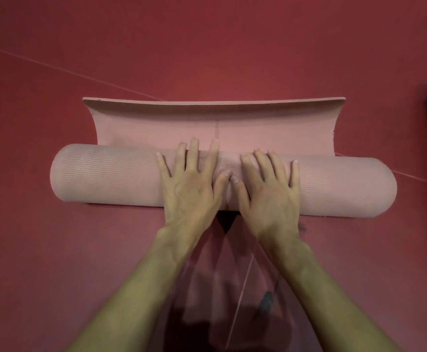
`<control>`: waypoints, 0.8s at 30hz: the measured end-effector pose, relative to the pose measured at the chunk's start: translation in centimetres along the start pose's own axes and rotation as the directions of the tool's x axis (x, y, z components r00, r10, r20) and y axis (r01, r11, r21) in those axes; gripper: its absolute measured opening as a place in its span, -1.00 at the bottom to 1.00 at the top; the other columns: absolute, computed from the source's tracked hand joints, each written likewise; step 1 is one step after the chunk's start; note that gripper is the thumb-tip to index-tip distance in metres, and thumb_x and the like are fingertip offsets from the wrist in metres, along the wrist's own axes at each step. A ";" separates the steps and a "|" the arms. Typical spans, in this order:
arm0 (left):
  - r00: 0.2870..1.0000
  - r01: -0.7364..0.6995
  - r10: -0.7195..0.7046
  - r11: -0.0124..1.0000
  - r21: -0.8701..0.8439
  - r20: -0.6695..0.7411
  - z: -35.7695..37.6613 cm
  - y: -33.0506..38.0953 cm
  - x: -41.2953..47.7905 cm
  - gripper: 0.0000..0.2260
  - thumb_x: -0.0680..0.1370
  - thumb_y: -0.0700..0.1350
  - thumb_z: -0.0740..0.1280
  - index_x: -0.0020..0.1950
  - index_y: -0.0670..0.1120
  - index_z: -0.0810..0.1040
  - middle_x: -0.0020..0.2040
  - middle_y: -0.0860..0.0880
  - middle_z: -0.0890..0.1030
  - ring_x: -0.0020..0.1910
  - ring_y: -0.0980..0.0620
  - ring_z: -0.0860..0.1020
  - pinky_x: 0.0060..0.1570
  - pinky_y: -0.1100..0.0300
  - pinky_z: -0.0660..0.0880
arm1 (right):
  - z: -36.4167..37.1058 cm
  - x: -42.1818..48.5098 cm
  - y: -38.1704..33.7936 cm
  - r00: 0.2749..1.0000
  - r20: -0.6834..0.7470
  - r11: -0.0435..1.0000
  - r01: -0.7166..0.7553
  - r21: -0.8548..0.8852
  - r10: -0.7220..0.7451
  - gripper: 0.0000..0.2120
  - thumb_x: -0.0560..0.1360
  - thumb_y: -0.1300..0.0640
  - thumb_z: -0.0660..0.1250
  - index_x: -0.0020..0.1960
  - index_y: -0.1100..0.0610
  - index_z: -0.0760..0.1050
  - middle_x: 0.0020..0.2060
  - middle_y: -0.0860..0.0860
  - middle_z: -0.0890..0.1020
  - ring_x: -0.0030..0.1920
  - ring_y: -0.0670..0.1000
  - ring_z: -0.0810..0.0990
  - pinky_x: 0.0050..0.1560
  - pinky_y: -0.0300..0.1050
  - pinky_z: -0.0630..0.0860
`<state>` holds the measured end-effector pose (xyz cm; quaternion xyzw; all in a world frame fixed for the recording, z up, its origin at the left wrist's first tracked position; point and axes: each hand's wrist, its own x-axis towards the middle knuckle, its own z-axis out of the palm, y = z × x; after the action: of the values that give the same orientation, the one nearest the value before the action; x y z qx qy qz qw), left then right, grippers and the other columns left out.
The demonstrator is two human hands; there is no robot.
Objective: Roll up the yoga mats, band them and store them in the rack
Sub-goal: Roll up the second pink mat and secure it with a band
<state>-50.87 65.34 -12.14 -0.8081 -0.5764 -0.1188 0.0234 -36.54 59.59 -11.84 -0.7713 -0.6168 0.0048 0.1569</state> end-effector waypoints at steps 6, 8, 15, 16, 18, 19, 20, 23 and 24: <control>1.000 -0.007 0.006 0.997 -0.078 -0.005 0.5 -0.2 1.7 -0.52 0.69 0.21 0.03 0.50 0.08 0.48 0.48 -0.06 0.51 0.52 -0.11 0.38 0.56 -0.26 0.04 | 0.3 3.0 0.3 1.000 0.021 1.000 -0.005 -0.011 0.005 -0.45 0.68 -0.21 -0.04 0.53 0.00 0.42 0.52 0.05 0.46 0.57 0.13 0.31 0.60 0.28 -0.06; 1.000 -0.003 0.004 0.995 -0.095 0.018 0.3 -0.2 3.3 -0.53 0.68 0.22 0.04 0.45 0.09 0.52 0.42 -0.04 0.55 0.48 -0.10 0.41 0.54 -0.27 0.08 | 0.2 3.8 0.4 0.999 0.021 0.999 -0.025 -0.027 0.025 -0.43 0.69 -0.22 -0.06 0.52 0.02 0.42 0.53 0.06 0.44 0.59 0.15 0.27 0.60 0.34 -0.07; 1.000 0.021 -0.022 0.998 -0.057 -0.011 0.6 0.2 4.3 -0.52 0.68 0.18 0.04 0.45 0.03 0.54 0.41 -0.11 0.57 0.44 -0.18 0.45 0.52 -0.30 0.16 | 0.7 2.6 0.0 0.997 -0.045 0.998 -0.056 -0.015 0.055 -0.46 0.68 -0.20 -0.02 0.54 0.03 0.37 0.53 0.06 0.42 0.59 0.17 0.24 0.60 0.34 -0.09; 1.000 0.001 -0.002 0.999 -0.045 -0.030 0.7 0.3 4.0 -0.52 0.68 0.15 0.03 0.48 0.02 0.51 0.45 -0.13 0.53 0.47 -0.19 0.42 0.53 -0.31 0.15 | 0.8 3.3 0.2 0.998 -0.047 0.999 -0.045 -0.028 0.044 -0.47 0.68 -0.19 -0.01 0.52 0.03 0.40 0.51 0.06 0.45 0.57 0.17 0.29 0.60 0.33 -0.07; 0.998 -0.048 0.046 0.998 -0.046 -0.044 0.8 0.5 3.2 -0.53 0.69 0.11 0.02 0.54 0.03 0.44 0.53 -0.11 0.45 0.53 -0.17 0.35 0.56 -0.29 0.09 | 0.9 4.9 0.7 0.999 -0.048 0.998 -0.030 -0.062 0.027 -0.50 0.68 -0.18 0.01 0.46 0.03 0.46 0.45 0.05 0.51 0.50 0.16 0.37 0.58 0.33 0.02; 0.997 -0.062 0.059 0.997 -0.053 -0.052 0.9 0.4 3.0 -0.53 0.70 0.11 0.02 0.56 0.04 0.42 0.55 -0.09 0.43 0.55 -0.15 0.32 0.57 -0.27 0.06 | 0.9 5.9 0.7 0.998 -0.046 0.998 -0.036 -0.059 0.033 -0.51 0.68 -0.17 0.02 0.44 0.03 0.48 0.43 0.04 0.54 0.48 0.15 0.39 0.57 0.32 0.06; 0.996 -0.063 0.059 0.996 -0.066 -0.063 1.0 0.3 3.3 -0.54 0.70 0.10 0.03 0.55 0.05 0.42 0.54 -0.07 0.43 0.55 -0.13 0.32 0.57 -0.25 0.05 | 0.9 6.7 0.7 0.998 -0.041 0.998 -0.042 -0.050 0.040 -0.51 0.68 -0.17 0.02 0.43 0.03 0.50 0.41 0.03 0.55 0.47 0.14 0.41 0.56 0.32 0.07; 0.996 -0.036 0.028 0.995 -0.098 -0.085 1.5 0.2 5.4 -0.57 0.71 0.13 0.06 0.49 0.05 0.50 0.45 -0.05 0.53 0.49 -0.13 0.40 0.56 -0.21 0.07 | 0.6 7.7 1.0 1.000 -0.005 1.000 -0.006 -0.006 0.005 -0.46 0.68 -0.17 -0.01 0.50 0.06 0.45 0.48 0.05 0.49 0.55 0.12 0.34 0.59 0.33 -0.02; 0.997 -0.028 0.021 0.995 -0.093 -0.073 1.5 0.2 6.1 -0.57 0.70 0.13 0.05 0.48 0.06 0.51 0.43 -0.04 0.55 0.48 -0.13 0.41 0.56 -0.21 0.06 | 0.5 7.5 1.2 1.000 -0.016 1.000 0.010 -0.003 -0.010 -0.46 0.68 -0.17 0.01 0.52 0.08 0.42 0.52 0.07 0.45 0.58 0.13 0.29 0.59 0.34 -0.05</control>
<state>-48.55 71.16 -12.27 -0.8107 -0.5589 -0.1744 0.0074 -33.72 66.66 -11.19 -0.7686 -0.6192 -0.0031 0.1609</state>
